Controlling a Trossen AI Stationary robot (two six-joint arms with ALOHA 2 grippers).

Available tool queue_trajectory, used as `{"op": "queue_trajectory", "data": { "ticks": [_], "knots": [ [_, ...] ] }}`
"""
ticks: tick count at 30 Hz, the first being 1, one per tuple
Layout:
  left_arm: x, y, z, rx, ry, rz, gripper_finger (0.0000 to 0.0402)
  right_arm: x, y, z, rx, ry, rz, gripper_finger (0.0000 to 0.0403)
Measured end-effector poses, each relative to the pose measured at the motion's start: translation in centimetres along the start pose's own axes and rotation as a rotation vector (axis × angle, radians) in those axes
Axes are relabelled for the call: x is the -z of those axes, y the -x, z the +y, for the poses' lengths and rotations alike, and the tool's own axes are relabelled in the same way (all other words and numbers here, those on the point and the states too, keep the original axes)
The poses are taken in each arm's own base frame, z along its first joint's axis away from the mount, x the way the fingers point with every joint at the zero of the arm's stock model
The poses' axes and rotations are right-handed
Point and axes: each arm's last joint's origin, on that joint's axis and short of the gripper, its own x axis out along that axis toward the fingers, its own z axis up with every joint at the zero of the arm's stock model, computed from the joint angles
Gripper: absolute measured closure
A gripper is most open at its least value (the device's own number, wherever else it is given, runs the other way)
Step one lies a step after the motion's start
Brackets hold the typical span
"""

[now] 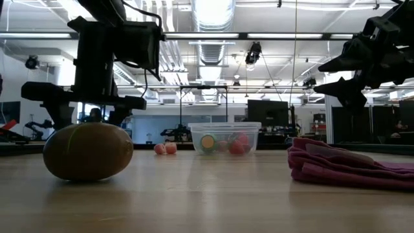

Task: Pick and placing Produce into tupperware
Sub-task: Put the green peas in the transparent bin

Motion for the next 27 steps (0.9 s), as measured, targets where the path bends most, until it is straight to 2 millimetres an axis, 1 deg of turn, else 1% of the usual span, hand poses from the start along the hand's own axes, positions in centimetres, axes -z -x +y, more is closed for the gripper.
{"op": "queue_trajectory", "data": {
  "ticks": [7,12,20,22,27],
  "knots": [
    [0.22,0.02,-0.05,0.006,-0.006,0.019,0.0107,0.00,0.00,0.00,0.000,0.000,0.000,0.0184],
    [0.25,0.02,-0.04,0.006,-0.103,0.020,0.0107,0.00,0.00,0.00,0.000,0.000,0.000,0.0184],
    [0.23,-0.02,0.03,0.001,-0.101,0.020,0.0107,0.00,0.00,0.00,0.000,0.000,0.000,0.0184],
    [0.22,-0.09,0.09,-0.003,-0.077,0.022,0.0107,0.00,0.00,0.00,0.000,0.000,0.000,0.0184],
    [0.29,-0.33,0.33,-0.023,-0.062,0.056,0.0113,0.00,0.00,0.00,0.000,0.000,0.000,0.0184]
  ]
}}
